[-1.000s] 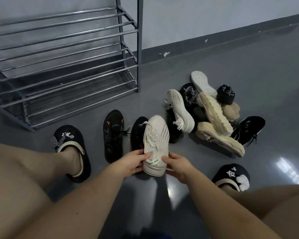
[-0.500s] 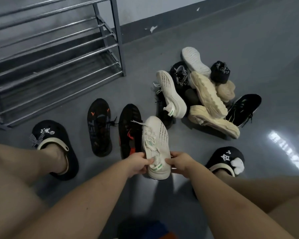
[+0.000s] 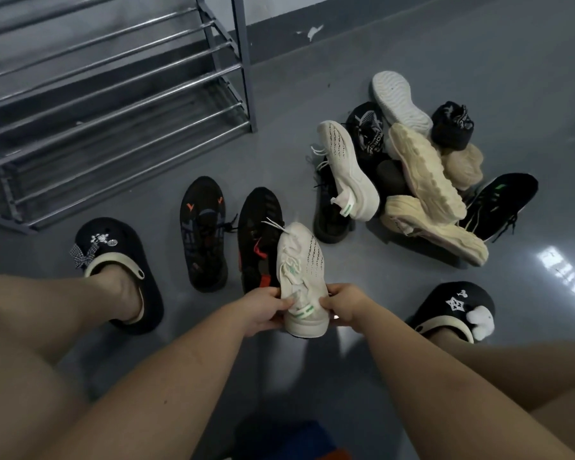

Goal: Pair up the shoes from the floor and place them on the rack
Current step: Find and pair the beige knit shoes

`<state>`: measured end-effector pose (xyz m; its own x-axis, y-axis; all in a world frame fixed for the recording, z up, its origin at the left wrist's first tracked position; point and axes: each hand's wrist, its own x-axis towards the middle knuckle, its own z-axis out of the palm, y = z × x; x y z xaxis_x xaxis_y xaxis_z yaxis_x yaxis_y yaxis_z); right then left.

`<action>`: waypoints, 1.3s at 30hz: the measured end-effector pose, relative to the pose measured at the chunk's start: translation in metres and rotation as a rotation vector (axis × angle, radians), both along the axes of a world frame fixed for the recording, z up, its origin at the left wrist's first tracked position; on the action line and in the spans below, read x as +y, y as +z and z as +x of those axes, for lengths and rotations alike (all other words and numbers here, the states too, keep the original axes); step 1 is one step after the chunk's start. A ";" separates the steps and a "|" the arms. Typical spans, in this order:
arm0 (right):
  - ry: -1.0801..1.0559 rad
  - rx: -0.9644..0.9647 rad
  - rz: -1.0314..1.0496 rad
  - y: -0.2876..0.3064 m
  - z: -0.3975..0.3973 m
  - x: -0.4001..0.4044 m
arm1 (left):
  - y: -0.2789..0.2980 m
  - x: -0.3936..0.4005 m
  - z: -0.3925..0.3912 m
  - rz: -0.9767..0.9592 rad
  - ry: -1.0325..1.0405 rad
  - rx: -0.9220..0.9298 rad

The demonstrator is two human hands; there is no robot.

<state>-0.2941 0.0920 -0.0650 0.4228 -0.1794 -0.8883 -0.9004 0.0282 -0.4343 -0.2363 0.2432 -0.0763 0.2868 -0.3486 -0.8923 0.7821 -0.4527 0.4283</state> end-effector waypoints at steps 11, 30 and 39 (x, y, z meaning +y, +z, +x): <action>0.068 -0.026 -0.062 -0.013 0.037 0.034 | -0.012 0.034 0.028 0.053 0.057 -0.101; -0.080 -0.105 0.041 -0.024 0.056 0.027 | -0.017 0.031 0.045 0.020 0.109 -0.173; -0.265 -0.169 -0.039 -0.033 0.065 0.010 | -0.025 0.000 0.058 0.025 0.010 -0.279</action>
<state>-0.2292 0.1022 -0.0984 0.4977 -0.3361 -0.7996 -0.7789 0.2324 -0.5825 -0.1781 0.2429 -0.1012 0.5257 -0.3234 -0.7868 0.6402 -0.4587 0.6162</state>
